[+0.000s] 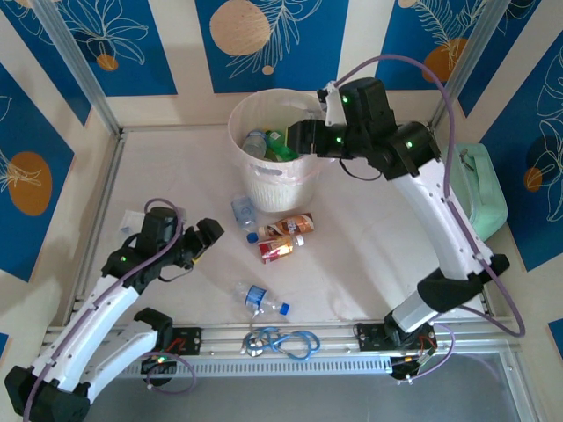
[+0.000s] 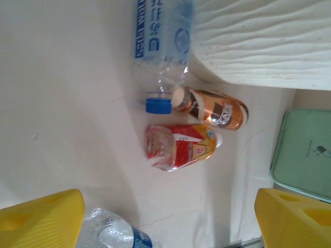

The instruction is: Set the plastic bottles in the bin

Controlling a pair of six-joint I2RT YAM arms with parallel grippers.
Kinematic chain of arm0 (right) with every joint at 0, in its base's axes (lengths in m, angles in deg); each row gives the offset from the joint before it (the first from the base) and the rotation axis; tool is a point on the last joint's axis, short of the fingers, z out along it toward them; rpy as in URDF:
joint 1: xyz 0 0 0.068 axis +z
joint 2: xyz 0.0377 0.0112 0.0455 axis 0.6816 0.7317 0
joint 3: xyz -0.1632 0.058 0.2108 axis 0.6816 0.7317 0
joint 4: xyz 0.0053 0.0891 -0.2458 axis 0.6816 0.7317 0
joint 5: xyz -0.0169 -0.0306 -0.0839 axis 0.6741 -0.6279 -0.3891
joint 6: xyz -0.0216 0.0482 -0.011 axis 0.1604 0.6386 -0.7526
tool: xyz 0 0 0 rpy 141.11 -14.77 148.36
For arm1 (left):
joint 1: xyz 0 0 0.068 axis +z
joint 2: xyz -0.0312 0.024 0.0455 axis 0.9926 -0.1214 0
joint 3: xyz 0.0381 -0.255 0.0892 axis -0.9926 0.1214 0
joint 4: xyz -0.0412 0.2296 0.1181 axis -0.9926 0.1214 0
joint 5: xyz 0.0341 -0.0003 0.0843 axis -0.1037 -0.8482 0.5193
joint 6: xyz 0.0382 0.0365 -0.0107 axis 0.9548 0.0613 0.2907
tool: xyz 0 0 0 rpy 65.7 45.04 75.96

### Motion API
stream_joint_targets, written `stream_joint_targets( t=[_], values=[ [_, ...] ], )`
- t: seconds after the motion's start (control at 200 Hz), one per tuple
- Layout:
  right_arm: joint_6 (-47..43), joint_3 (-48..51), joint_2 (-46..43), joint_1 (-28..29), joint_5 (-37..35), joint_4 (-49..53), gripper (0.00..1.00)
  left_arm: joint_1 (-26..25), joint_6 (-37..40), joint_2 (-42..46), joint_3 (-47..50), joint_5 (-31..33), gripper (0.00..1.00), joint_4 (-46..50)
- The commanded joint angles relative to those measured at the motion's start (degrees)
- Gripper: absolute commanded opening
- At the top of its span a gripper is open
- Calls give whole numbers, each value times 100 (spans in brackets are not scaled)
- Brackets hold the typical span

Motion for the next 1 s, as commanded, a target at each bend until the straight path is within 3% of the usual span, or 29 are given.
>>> stream_joint_targets(
  t=[0.0,0.265,0.415,0.655,0.995],
  values=[
    [140,612,-407,268,-488,-142,63,31,-174,129,131,-174,85,157],
    [597,2435,-1433,1701,-1367,-361,63,-229,-547,253,403,-32,84,407],
    [1225,3602,-1932,2159,-1590,-480,63,-509,-883,177,610,152,83,478],
    [2059,5054,-2477,2261,-1564,-669,65,-1204,-1234,-369,471,255,83,589],
    [2309,5365,-2666,1955,-1587,-606,68,-2558,-2410,-916,479,663,84,641]
  ],
)
